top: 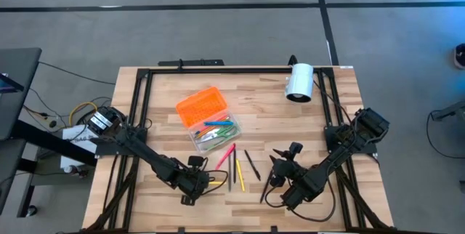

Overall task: Pick & place school supplies into a supply box
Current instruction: Put the left yellow pen into the supply box

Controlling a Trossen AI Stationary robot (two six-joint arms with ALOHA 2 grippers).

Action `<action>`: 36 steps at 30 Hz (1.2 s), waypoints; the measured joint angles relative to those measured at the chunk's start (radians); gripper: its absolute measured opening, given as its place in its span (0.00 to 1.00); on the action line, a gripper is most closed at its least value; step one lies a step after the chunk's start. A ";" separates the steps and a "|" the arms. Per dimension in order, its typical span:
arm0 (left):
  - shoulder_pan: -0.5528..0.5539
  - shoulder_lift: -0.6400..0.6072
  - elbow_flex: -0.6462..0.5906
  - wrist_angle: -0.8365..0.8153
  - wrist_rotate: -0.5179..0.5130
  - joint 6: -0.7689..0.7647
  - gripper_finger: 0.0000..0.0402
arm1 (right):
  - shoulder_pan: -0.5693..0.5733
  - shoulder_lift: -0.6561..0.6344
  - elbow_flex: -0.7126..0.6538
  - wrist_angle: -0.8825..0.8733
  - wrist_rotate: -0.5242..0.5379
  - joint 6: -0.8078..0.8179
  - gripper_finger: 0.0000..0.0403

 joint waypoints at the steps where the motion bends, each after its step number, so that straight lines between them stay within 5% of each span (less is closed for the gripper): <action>1: -0.001 0.000 0.000 0.000 -0.002 0.000 0.26 | 0.000 0.000 0.000 0.000 0.000 0.000 0.30; 13: -0.002 -0.002 0.000 -0.011 -0.054 0.001 0.12 | 0.000 0.000 0.000 0.004 0.000 0.000 0.30; 36: -0.026 0.000 -0.001 -0.042 -0.238 0.006 0.12 | 0.000 0.000 0.000 0.004 -0.001 -0.002 0.30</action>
